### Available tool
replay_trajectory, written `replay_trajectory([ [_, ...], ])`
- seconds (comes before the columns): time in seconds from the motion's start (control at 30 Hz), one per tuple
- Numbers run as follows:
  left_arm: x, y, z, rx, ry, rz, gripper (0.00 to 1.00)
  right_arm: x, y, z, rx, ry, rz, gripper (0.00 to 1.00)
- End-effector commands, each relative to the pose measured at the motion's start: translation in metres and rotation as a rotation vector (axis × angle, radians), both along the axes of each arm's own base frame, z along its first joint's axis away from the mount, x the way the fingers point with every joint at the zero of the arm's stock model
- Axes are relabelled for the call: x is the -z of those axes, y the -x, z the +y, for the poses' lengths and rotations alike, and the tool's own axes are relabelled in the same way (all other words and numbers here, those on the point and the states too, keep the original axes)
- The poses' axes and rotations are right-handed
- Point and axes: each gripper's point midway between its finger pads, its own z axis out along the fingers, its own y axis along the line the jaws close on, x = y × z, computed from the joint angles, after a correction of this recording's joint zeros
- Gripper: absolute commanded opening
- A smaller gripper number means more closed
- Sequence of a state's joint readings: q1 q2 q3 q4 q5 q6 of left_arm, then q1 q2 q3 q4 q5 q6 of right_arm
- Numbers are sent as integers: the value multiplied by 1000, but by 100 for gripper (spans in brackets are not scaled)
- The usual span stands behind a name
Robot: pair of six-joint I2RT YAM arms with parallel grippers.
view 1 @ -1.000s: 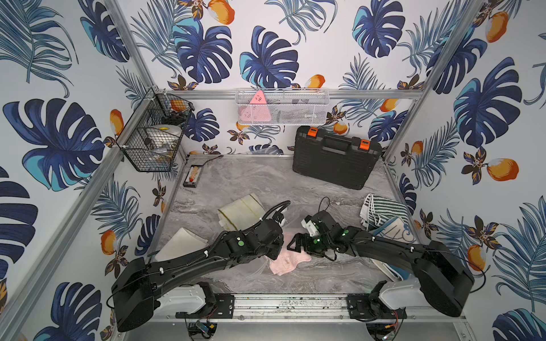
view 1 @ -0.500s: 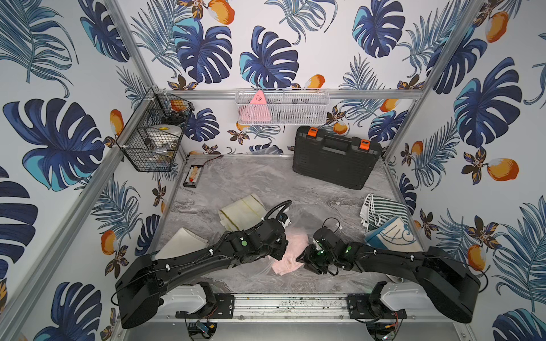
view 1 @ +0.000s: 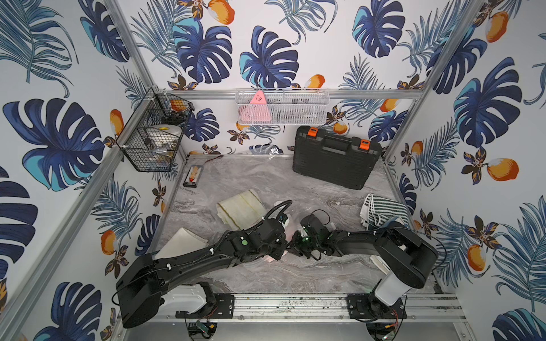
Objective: Place the folded towel into the vacuum bag
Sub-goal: Place the towel in the vacuum bag.
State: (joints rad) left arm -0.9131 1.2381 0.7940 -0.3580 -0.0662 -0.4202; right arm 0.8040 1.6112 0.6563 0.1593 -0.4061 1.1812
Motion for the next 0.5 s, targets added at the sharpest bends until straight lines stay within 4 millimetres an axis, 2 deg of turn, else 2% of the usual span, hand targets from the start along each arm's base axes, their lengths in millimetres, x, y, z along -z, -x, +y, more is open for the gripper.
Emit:
replay_trajectory([
  [0.0,-8,-2,-3,13,23,-10,0,-17,20,-20,-96,61,-29,13],
  [0.07,-10,-1,-10,25,51,5,0,-26,27,-33,-87,97,-26,28],
  [0.13,-11,2,-18,34,87,26,0,-28,30,-37,-62,103,-10,44],
  [0.17,-11,2,-20,30,98,31,0,-27,29,-39,-48,117,6,48],
  [0.23,-11,3,-20,22,104,34,0,-27,27,-42,-14,149,28,52],
  [0.33,-13,3,-17,8,105,29,0,-30,25,-51,64,181,28,52],
  [0.47,-16,4,-17,8,109,33,0,-57,28,-69,94,299,-75,56],
])
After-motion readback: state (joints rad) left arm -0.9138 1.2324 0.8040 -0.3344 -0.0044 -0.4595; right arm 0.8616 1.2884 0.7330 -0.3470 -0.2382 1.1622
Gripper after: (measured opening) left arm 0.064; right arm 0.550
